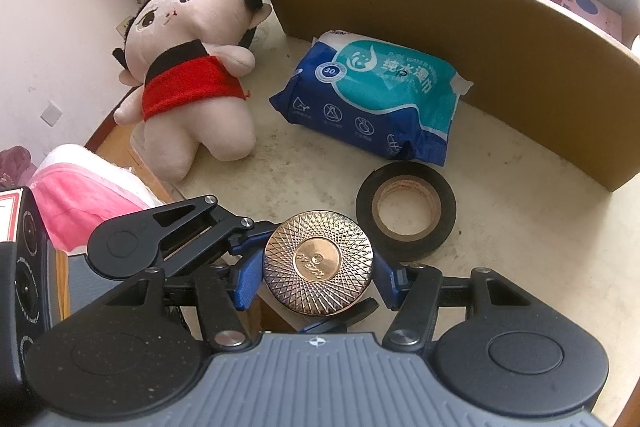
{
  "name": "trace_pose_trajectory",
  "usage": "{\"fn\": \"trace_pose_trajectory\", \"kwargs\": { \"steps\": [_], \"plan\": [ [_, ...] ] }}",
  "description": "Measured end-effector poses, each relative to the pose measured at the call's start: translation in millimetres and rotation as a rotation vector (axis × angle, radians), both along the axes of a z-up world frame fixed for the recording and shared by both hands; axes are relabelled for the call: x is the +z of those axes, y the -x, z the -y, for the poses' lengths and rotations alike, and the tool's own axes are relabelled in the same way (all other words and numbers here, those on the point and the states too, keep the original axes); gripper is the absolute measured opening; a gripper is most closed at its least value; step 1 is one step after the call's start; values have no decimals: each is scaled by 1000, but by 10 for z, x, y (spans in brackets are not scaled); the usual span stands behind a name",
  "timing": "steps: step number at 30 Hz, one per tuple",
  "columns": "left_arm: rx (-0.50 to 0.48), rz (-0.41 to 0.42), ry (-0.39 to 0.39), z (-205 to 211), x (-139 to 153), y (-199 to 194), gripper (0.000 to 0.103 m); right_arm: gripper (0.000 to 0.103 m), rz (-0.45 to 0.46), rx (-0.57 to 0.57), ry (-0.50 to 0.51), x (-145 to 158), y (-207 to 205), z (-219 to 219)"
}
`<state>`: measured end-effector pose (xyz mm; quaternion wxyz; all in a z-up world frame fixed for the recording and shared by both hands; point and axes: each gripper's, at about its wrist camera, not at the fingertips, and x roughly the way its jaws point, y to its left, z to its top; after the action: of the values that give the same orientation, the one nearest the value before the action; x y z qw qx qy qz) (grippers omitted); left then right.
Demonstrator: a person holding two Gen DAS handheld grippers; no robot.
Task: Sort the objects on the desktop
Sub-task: 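Lift the gold-lidded jar with the right gripper and carry it over the box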
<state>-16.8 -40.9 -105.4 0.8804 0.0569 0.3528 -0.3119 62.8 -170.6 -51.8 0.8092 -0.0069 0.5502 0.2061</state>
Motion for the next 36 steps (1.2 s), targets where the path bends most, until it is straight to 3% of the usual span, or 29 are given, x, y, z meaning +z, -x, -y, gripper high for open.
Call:
{"fn": "trace_pose_trajectory", "kwargs": {
  "steps": [9, 16, 29, 36],
  "plan": [
    [9, 38, -2, 3, 120, -2, 58, 61, 43, -13, -28, 151, 59, 53],
    [9, 118, -3, 23, 324, -127, 58, 61, 103, -32, -70, 443, 24, 158],
    [-16, 313, 9, 311, 866, -863, 58, 61, 268, -71, -106, 1211, -385, 521],
    [-50, 346, 8, 631, 1069, -1304, 57, 61, 298, -106, -94, 1455, -835, 859]
  ]
}}
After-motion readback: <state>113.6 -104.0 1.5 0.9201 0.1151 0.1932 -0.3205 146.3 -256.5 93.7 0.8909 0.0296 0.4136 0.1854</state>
